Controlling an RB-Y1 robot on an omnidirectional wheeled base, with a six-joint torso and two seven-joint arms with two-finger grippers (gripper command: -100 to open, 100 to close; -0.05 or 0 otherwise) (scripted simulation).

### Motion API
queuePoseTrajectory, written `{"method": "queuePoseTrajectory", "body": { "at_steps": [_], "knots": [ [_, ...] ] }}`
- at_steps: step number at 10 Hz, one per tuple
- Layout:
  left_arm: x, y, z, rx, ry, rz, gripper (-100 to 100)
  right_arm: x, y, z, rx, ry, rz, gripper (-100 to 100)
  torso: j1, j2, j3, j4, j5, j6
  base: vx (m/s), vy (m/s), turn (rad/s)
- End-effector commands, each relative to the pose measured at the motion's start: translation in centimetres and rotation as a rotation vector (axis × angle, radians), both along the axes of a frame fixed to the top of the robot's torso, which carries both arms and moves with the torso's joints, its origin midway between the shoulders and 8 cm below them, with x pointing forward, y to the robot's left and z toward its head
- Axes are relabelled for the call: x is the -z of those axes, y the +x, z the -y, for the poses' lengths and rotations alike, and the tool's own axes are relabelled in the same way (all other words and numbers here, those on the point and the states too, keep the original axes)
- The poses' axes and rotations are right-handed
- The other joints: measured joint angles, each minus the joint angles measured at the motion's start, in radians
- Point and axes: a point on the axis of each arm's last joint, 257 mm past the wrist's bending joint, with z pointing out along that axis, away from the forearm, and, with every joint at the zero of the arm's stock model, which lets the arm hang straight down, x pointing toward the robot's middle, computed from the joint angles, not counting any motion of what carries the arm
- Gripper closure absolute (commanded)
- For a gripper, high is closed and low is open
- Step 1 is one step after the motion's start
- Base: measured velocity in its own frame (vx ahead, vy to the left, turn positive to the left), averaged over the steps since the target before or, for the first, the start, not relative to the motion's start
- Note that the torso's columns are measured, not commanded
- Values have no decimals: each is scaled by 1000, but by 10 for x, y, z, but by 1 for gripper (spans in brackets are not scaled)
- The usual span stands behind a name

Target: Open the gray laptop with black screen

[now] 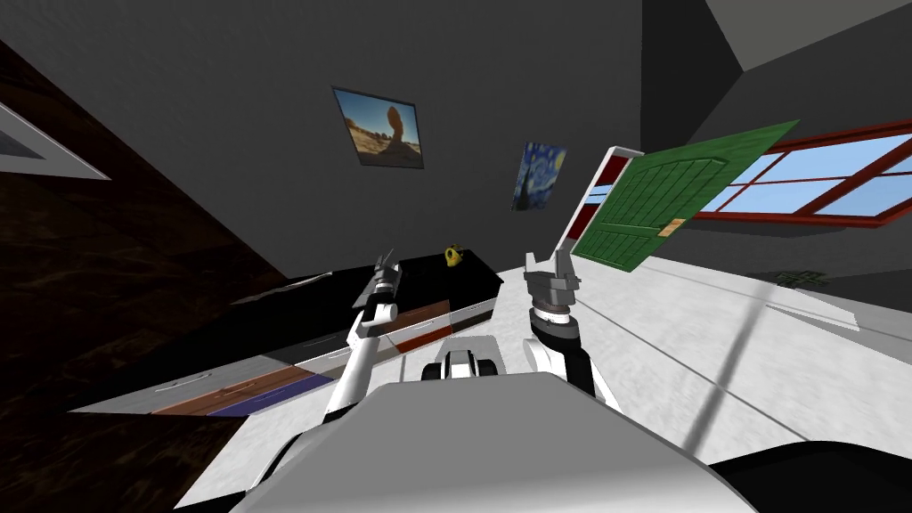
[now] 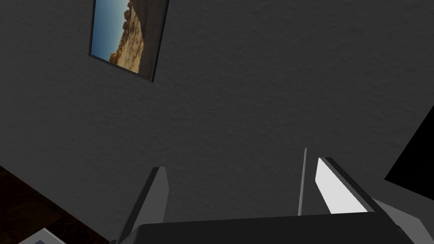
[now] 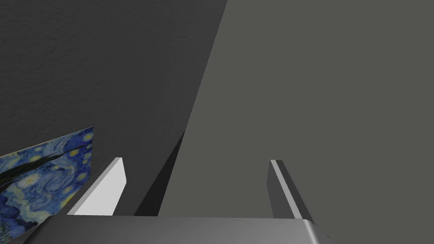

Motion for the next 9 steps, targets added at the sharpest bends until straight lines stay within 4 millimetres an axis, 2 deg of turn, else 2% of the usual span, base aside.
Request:
{"method": "queuePoseTrajectory", "body": {
  "at_steps": [1, 3, 4, 5, 8, 9],
  "knots": [
    [6, 15, -9, -7, -33, -19, -100, 0, 0, 0, 0, 0, 0, 0, -2, 0, 0, 0, 0, 0, 0, -87, 28],
    [5, 33, -24, -23, -80, -33, -100, 0, 0, 0, 0, 0, 0, 0, -5, -1, -1, 0, -1, 0, 5, -120, 66],
    [14, 37, -25, -24, -87, -51, -100, 0, 0, 0, 0, 0, 0, 0, -7, -1, -1, 0, -2, 0, 1, -124, 36],
    [14, 46, -33, -34, -109, -59, -100, 0, 0, 0, 0, 0, 0, 0, -6, -1, 0, 0, -2, 0, 3, -112, 40],
    [25, 56, -43, -49, -137, -89, -100, 0, 0, 0, 0, 0, 0, 0, -2, -1, 0, 0, 0, 0, 0, -61, 38],
    [26, 63, -53, -62, -159, -101, -100, 0, 0, 0, 0, 0, 0, 0, -3, 0, 0, 0, -1, 0, -11, -49, 47]
  ]
}}
